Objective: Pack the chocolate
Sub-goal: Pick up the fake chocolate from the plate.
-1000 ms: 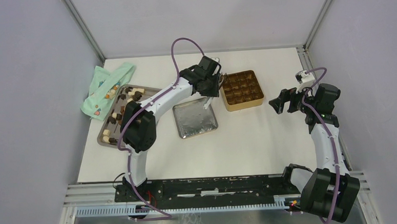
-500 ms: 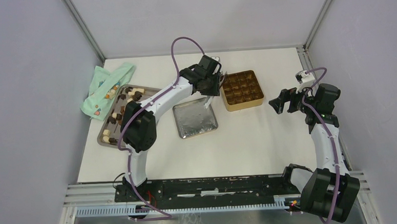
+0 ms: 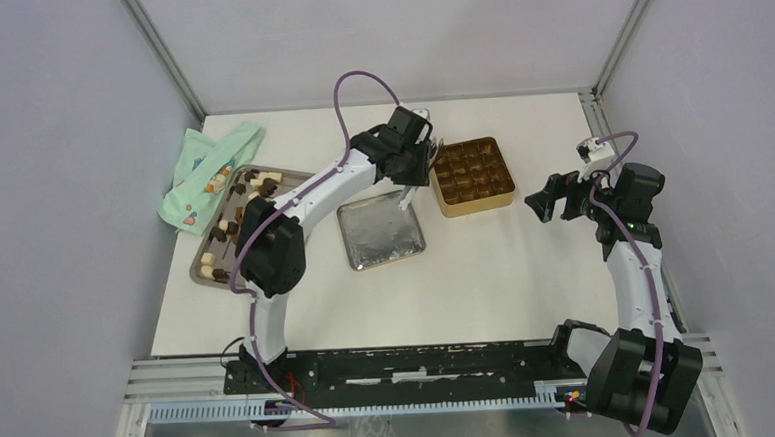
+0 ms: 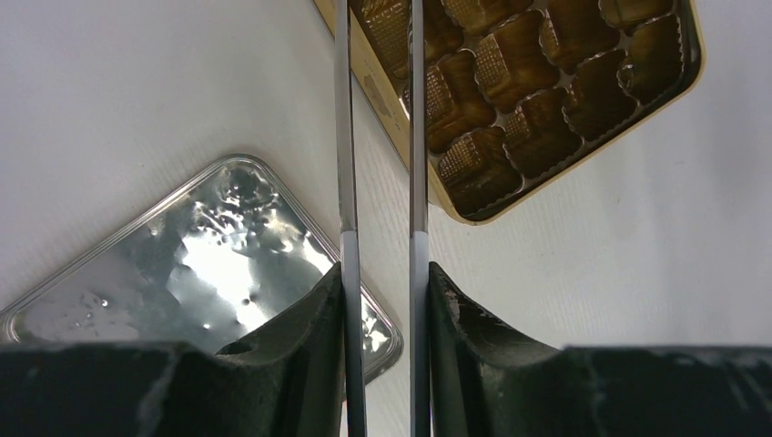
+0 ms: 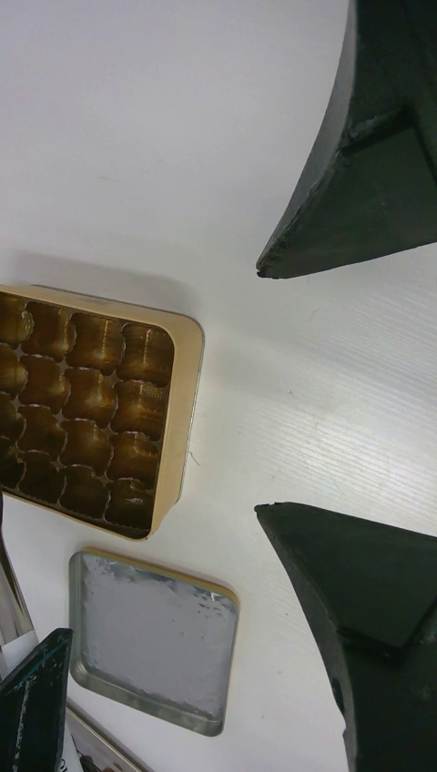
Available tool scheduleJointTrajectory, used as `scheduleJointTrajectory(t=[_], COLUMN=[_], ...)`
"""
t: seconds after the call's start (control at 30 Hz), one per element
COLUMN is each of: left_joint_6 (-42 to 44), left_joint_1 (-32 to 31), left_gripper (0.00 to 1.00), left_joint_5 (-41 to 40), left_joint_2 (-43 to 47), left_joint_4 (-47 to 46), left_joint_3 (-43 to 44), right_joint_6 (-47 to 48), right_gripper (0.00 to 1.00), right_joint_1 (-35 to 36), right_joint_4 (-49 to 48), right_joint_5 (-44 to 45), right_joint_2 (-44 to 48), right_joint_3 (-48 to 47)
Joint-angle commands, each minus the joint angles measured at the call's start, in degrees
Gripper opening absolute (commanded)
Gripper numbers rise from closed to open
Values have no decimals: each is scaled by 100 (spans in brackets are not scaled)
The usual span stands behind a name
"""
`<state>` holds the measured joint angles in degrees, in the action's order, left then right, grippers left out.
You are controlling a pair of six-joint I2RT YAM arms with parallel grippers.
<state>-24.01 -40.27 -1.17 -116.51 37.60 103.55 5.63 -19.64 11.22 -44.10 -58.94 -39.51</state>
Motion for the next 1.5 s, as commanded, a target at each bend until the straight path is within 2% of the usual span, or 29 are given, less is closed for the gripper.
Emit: scheduleJointTrajectory(t=[0.0, 0.17, 0.27, 0.47, 0.6, 0.73, 0.93, 1.07, 1.47], left_joint_6=[-202, -440, -522, -359, -28, 309, 701, 873, 1107], left_joint_1=[-25, 100, 390, 1554, 2399, 2876, 3178, 3393, 3410], left_gripper=[39, 39, 39, 40, 40, 40, 40, 40, 39], left_joint_5=[29, -37, -75, 213, 301, 139, -379, -330, -598], left_joint_2=[849, 1892, 2539, 3583, 4056, 4140, 3904, 3660, 3198], left_joint_4=[-320, -499, -403, 125, 636, 1101, 1472, 1588, 2053], left_joint_3=[13, -957, -1630, -2567, -2869, -2990, -3047, -3002, -2942], right_joint_6=[5, 42, 61, 35, 26, 26, 52, 44, -29], right_gripper=[98, 98, 98, 98, 98, 98, 98, 98, 98], right_joint_1=[-31, -31, -31, -32, -32, -34, -31, -31, -31], right_joint_4=[-183, -148, -153, -226, -230, -206, -212, -232, -338], right_joint_5=[-149, -187, -228, -312, -319, -328, -310, -317, -358], right_joint_2=[145, 89, 75, 19, -17, 11, 55, 50, 9], right_joint_3=[-4, -57, -48, -4, -22, -32, 20, 22, 92])
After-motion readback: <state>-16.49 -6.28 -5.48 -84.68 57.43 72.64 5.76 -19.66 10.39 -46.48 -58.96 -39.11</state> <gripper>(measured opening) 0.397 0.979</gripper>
